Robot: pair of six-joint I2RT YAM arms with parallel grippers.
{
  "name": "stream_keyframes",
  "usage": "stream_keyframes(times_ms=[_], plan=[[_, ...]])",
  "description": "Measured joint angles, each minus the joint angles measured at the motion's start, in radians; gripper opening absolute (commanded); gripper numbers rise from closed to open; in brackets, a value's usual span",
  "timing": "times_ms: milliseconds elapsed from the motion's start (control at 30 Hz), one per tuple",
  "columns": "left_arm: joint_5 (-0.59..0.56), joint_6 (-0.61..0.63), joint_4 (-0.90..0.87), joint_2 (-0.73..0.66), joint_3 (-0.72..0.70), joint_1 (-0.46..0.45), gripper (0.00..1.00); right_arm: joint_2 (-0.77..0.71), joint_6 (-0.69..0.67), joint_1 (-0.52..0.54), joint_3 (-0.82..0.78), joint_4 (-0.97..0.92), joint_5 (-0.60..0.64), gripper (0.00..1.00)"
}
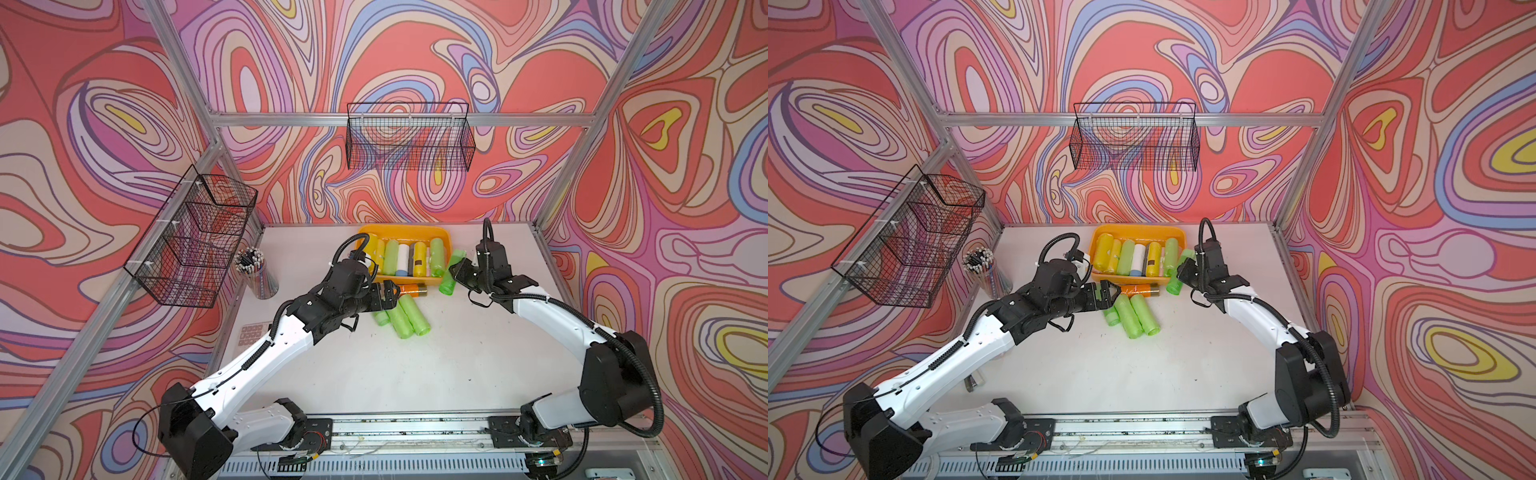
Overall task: Put the roll of trash bags into the storage box
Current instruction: Pick up the roll of trash bags from the center of the board, then place the roll of trash bags in the storage box.
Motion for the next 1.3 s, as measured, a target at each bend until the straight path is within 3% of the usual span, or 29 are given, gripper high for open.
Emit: stream_keyframes(times_ms=[400, 1300], plan=[[-0.041, 0.009, 0.002, 0.009, 0.002, 0.019, 1.0, 0.202, -0.069, 0.0, 0.258, -0.042, -0.047, 0.19], [-0.112, 0.082, -0.005, -0.061, -0.016, 0.045, 1.0, 0.646, -0.085, 0.074, 0.721, -0.091, -0.097, 0.19]])
